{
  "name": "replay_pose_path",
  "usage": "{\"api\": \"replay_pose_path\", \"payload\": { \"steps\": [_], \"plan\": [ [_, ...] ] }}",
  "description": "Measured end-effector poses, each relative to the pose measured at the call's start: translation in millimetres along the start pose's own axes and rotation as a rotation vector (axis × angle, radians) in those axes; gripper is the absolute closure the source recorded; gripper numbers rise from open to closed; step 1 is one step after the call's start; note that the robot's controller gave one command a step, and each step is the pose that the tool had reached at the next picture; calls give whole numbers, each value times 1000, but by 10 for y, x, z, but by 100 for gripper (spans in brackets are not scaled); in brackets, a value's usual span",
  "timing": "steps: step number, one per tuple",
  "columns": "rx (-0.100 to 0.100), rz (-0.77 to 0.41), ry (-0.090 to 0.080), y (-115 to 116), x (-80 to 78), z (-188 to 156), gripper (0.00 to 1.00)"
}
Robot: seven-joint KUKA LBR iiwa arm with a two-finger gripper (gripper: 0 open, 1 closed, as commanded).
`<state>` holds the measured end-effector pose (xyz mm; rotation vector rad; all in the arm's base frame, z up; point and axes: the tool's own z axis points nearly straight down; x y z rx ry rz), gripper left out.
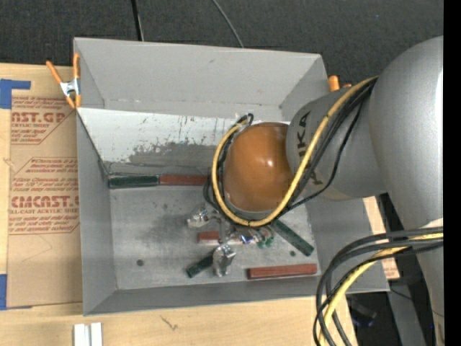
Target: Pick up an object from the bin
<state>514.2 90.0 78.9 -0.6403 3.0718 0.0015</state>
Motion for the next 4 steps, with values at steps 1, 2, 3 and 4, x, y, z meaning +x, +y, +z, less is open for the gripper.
{"api": "replay_pose_path", "payload": {
  "steps": [1, 2, 3, 4],
  "plan": [
    [6, -173, -20, 34, -50, 28, 100],
    [5, -171, -19, 35, -49, 31, 100],
    [3, -172, -10, 39, -34, -5, 100],
    [-1, -172, 4, 48, -12, -165, 100]
  ]
}}
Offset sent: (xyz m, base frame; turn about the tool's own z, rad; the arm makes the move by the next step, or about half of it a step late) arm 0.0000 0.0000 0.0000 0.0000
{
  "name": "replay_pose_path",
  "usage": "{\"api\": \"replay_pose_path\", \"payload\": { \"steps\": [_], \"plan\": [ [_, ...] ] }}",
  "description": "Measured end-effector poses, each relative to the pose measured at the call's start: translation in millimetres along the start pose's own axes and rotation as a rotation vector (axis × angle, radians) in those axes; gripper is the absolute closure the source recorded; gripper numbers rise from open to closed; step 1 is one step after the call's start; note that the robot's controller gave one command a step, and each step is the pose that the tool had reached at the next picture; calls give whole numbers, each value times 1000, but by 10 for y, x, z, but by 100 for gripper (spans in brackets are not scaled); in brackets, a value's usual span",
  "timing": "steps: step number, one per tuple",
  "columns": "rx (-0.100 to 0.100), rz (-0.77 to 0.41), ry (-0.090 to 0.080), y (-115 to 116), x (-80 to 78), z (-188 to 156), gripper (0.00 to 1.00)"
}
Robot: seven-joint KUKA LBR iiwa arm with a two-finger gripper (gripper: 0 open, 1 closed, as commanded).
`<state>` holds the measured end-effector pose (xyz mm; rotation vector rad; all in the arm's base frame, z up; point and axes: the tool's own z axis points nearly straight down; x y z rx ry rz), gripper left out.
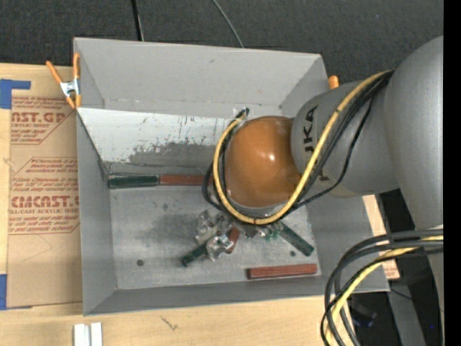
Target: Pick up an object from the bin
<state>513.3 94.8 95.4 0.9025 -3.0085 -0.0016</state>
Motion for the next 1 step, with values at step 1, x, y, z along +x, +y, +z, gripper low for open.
{"api": "replay_pose_path", "payload": {
  "steps": [1],
  "plan": [
    [2, 0, -5, -8, -22, -95, 100]
  ]
}}
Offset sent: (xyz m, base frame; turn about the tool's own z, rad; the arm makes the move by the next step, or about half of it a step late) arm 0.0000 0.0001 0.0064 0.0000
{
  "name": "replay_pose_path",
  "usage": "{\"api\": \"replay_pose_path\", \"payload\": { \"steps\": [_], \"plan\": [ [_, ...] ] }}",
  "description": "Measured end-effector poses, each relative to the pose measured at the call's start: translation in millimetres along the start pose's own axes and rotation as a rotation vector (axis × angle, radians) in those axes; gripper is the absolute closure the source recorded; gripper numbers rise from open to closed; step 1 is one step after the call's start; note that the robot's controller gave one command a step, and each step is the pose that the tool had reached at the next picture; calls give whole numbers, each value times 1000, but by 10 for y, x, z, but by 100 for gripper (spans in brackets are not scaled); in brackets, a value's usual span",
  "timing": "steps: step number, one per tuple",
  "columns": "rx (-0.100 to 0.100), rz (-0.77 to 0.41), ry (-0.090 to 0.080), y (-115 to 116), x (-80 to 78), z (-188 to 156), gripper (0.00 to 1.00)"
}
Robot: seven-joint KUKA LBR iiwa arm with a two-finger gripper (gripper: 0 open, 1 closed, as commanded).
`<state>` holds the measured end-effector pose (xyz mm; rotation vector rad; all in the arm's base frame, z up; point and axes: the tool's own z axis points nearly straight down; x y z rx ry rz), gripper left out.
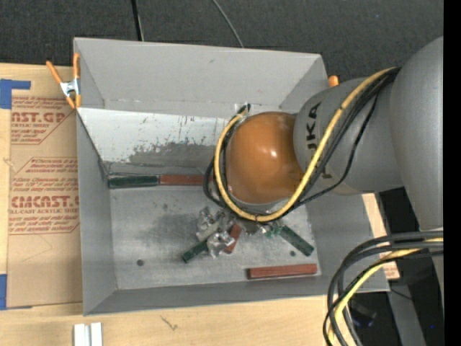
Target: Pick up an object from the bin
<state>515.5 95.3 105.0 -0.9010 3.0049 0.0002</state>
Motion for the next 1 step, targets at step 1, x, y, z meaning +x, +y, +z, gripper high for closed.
{"api": "replay_pose_path", "payload": {
  "steps": [1],
  "plan": [
    [0, 0, 1, 0, -3, -36, 100]
  ]
}}
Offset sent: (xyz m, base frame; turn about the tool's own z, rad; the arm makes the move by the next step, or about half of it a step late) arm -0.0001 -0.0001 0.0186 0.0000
